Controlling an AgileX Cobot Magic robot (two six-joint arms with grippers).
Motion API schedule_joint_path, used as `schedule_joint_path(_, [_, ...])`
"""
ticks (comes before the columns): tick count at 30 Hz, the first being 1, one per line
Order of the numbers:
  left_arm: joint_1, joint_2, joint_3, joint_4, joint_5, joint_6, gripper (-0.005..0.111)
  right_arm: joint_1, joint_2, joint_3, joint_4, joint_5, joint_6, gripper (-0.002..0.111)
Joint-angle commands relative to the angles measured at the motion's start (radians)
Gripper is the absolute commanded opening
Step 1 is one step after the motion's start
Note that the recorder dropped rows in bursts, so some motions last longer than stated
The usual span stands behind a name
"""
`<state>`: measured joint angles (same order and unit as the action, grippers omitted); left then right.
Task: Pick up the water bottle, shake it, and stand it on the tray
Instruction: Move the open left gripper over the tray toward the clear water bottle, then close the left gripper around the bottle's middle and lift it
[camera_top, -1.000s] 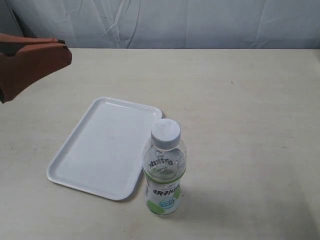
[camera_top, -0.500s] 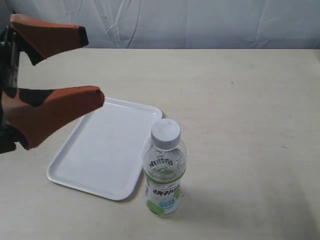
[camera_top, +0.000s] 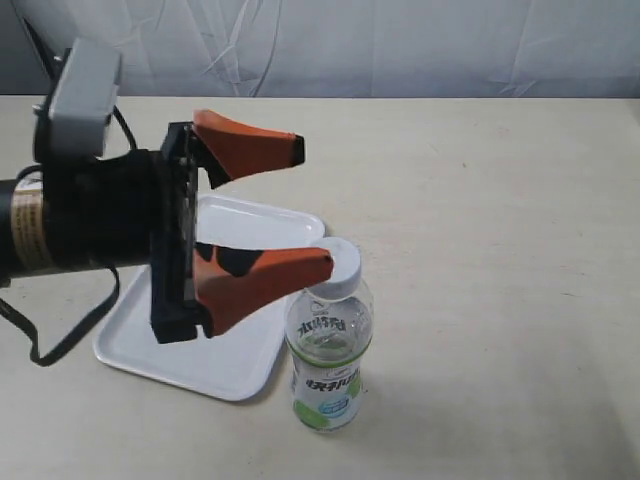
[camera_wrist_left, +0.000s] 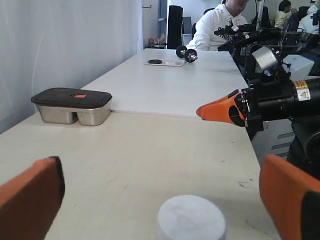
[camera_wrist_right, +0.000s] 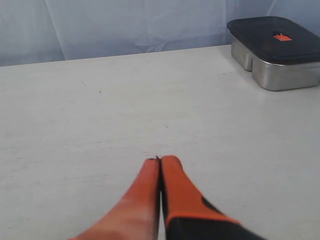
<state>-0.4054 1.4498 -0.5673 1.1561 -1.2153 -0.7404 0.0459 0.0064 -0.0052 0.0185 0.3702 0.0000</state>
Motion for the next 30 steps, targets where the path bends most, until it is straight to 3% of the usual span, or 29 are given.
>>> schedule_joint_path(1, [-0.046,0.094,-0.006,-0.059,-0.006,0.092,0.106,-0.006,-0.006,0.005,-0.006,-0.015,0.000,0.003])
schedule_joint_path(5, [-0.075,0.147,-0.006,-0.103,-0.006,0.151,0.106,-0.006,-0.006,0.005,-0.006,-0.015,0.000,0.003])
schedule_joint_path(21, [-0.078,0.308,-0.011,-0.082,-0.006,0.176,0.106,-0.006,-0.006,0.005,-0.006,-0.015,0.000,0.003])
schedule_joint_path(30, [-0.135,0.405,-0.011,-0.090,-0.006,0.205,0.100,-0.006,-0.006,0.005,-0.006,-0.015,0.000,0.003])
